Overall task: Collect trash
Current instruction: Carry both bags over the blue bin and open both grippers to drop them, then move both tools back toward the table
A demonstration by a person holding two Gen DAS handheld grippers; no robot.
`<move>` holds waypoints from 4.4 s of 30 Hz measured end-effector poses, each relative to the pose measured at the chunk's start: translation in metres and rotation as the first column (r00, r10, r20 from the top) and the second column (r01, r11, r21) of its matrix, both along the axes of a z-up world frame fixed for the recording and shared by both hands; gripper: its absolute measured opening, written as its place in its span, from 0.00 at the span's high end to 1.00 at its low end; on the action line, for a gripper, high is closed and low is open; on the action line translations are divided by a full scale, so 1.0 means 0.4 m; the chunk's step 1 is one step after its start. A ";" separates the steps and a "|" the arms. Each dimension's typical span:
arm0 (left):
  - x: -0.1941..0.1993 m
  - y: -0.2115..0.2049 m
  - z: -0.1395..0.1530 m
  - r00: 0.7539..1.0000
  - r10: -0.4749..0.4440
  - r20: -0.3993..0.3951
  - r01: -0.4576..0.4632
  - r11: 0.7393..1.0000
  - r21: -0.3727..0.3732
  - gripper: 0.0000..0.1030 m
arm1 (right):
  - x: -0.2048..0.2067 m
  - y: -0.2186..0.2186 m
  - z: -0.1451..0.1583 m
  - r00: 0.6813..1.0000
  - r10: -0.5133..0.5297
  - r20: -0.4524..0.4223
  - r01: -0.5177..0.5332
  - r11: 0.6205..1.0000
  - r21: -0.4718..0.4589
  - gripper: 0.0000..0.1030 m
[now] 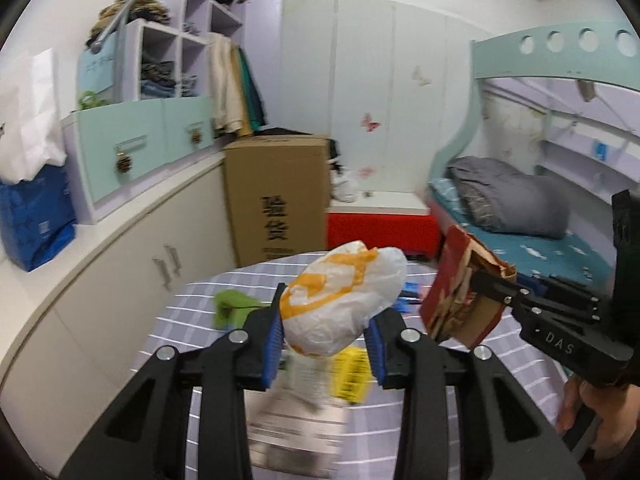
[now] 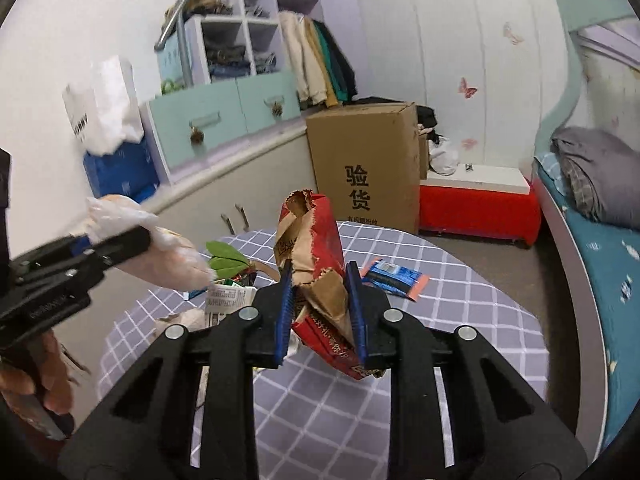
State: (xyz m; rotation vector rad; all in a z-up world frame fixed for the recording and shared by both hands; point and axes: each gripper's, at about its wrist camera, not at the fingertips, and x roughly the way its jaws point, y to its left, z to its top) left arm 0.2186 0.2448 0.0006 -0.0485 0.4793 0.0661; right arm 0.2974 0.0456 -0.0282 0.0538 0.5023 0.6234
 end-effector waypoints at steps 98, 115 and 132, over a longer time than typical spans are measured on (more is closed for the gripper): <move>-0.008 -0.983 -0.429 0.767 -0.540 -0.347 0.562 0.826 -0.041 0.29 | -0.442 -0.939 -0.460 0.640 -0.695 -0.327 0.768 0.595 0.237 0.31; -0.055 -0.362 -0.168 0.974 -0.167 -0.155 0.179 0.982 0.067 0.21 | -0.317 -0.485 -0.204 0.878 -0.456 -0.148 0.476 0.863 0.167 0.26; 0.093 0.075 -0.253 0.968 0.074 -0.241 -0.105 0.987 -0.122 0.22 | -0.066 -0.092 -0.193 0.953 -0.220 -0.207 0.236 0.970 0.057 0.24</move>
